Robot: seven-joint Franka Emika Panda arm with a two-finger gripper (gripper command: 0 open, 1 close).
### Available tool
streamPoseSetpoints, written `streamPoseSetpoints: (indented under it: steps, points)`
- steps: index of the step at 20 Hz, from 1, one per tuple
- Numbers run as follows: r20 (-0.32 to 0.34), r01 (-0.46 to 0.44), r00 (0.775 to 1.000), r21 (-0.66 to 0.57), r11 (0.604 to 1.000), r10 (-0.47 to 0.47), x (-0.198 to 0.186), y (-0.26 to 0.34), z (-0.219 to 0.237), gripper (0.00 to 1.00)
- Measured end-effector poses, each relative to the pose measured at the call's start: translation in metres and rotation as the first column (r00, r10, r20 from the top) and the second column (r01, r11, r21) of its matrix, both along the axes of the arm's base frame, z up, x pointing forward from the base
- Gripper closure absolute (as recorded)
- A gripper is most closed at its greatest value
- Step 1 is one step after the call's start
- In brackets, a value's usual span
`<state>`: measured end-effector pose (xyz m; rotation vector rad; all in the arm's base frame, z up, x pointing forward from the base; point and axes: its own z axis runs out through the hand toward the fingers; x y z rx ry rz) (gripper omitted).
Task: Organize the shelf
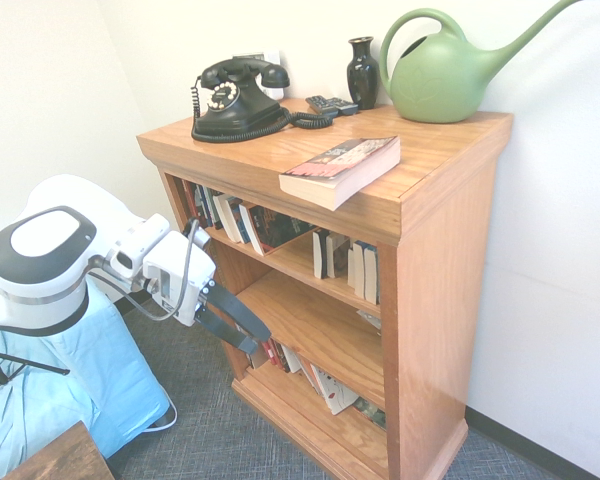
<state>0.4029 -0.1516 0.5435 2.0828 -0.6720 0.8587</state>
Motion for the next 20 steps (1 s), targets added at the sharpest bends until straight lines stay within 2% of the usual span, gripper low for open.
streamPoseSetpoints:
  steps: [3, 5, 10, 15, 19, 20]
  points:
    - [0.006, -0.103, 0.995, -0.133, 0.986, 0.105, 0.0, -0.013, 0.02, 0.0]
    - [-0.003, -0.176, 0.984, -0.209, 0.962, 0.179, -0.002, -0.026, 0.03, 0.0]
    - [-0.058, -0.333, 0.939, -0.406, 0.851, 0.34, -0.008, -0.042, 0.041, 0.0]
    - [-0.074, -0.453, 0.868, -0.521, 0.723, 0.49, 0.009, -0.024, 0.029, 0.0]
    - [-0.051, -0.518, 0.803, -0.553, 0.652, 0.594, 0.034, -0.005, 0.02, 0.0]
    - [-0.031, -0.523, 0.79, -0.554, 0.648, 0.612, 0.041, 0.0, 0.022, 0.0]
